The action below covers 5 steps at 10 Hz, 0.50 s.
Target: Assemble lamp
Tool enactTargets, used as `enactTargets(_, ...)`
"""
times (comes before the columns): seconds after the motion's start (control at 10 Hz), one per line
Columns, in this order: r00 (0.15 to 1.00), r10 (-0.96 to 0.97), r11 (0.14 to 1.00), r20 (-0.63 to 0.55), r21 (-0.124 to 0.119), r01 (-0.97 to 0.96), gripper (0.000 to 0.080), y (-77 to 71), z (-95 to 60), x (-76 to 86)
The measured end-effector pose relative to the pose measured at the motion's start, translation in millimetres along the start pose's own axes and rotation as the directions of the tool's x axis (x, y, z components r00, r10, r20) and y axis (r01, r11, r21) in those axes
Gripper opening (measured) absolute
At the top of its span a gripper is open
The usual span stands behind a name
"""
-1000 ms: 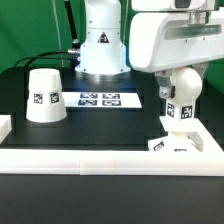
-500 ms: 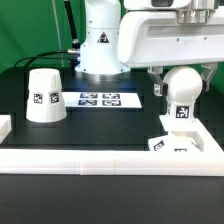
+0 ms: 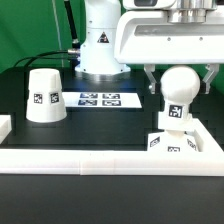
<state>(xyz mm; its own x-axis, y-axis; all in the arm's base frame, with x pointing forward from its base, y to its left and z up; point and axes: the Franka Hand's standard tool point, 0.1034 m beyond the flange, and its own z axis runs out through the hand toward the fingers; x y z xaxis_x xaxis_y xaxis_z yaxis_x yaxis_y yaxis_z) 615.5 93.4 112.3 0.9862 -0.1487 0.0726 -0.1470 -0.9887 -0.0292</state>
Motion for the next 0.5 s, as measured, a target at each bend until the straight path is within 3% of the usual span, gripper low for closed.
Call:
enactTargets(0.2,0.995,0.104,0.995,-0.001,-0.003,-0.104,0.0579,2.1,-0.6,0.5)
enactTargets(0.4,0.997,0.077,0.997,0.0,-0.003,-0.077,0.058,2.2,-1.0,-0.8)
enactTargets(0.5,0.997,0.075,0.997,0.0,-0.002,-0.075,0.0675,1.4,-2.5,-1.6)
